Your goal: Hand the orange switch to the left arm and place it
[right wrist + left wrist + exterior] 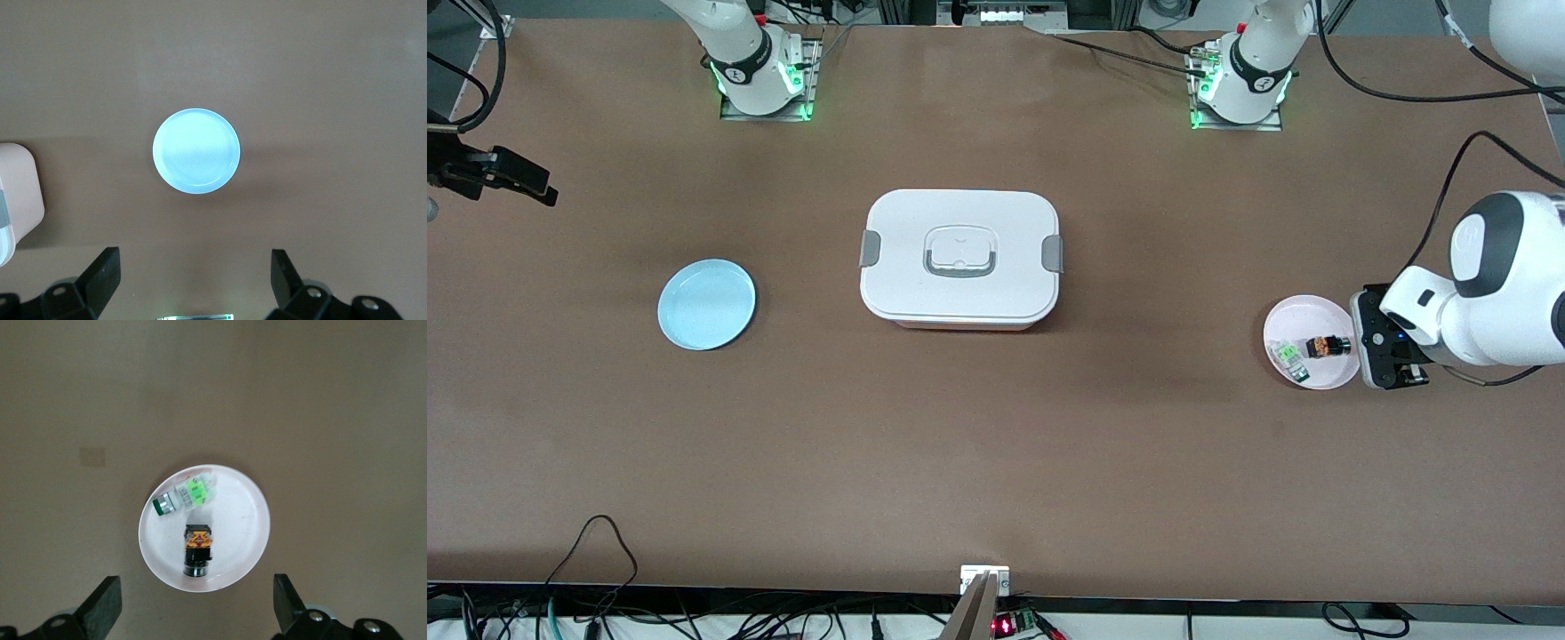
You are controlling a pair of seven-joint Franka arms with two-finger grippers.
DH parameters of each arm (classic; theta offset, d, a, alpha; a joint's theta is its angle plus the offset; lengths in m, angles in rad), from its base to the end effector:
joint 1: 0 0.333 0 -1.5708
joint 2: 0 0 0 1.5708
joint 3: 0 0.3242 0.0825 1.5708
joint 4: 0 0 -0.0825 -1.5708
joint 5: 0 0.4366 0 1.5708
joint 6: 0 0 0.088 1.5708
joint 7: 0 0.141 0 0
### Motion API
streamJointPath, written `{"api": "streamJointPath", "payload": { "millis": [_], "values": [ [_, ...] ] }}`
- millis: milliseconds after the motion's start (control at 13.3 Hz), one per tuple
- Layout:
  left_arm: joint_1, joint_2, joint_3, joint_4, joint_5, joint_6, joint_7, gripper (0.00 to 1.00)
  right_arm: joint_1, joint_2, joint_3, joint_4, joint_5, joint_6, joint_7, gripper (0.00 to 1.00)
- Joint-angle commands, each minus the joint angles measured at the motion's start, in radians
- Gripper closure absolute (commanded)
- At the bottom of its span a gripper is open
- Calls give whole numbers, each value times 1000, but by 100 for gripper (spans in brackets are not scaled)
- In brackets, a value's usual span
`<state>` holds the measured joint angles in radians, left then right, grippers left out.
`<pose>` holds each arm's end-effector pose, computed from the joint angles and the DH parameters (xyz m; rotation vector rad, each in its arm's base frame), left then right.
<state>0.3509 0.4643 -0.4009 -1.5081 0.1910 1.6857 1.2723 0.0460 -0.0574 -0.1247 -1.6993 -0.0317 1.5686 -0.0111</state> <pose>0.6984 0.0203 0.3511 2.3313 -1.8697 -0.3112 0.5804 -0.0518 0.5654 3.1165 -0.1029 -0.1166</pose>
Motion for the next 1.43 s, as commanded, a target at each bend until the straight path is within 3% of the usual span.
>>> {"api": "streamJointPath", "payload": {
  "millis": [0, 376, 527, 602, 753, 978, 1129, 1355],
  "values": [
    [-64, -33, -12, 112, 30, -194, -248, 0, 23, -6, 5, 16, 1, 5, 5, 0],
    [-176, -59, -12, 279, 21, -487, -762, 0, 20, -9, -1, 26, 1, -28, -9, 0],
    [-254, -113, 54, 276, 21, -488, -864, 0, 21, -10, 3, 30, 1, -39, -10, 0],
    [-306, -139, 138, 266, 6, -485, -923, 0, 22, -15, 4, 30, 3, -44, -12, 0],
    [-395, -229, 296, 176, -81, -343, -1060, 0, 20, -15, 0, 36, 6, -76, -6, 0],
    [-409, -427, 352, -128, -156, -76, -1223, 0, 22, -15, 4, 44, 6, -81, 6, 0],
    [-394, -508, 372, -271, -233, 55, -1294, 0, 20, -15, -1, 46, 7, -81, -6, 0],
    [-375, -503, 367, -264, -260, 42, -1303, 0, 25, -15, 5, 46, 6, -81, 3, 0]
  ]
}}
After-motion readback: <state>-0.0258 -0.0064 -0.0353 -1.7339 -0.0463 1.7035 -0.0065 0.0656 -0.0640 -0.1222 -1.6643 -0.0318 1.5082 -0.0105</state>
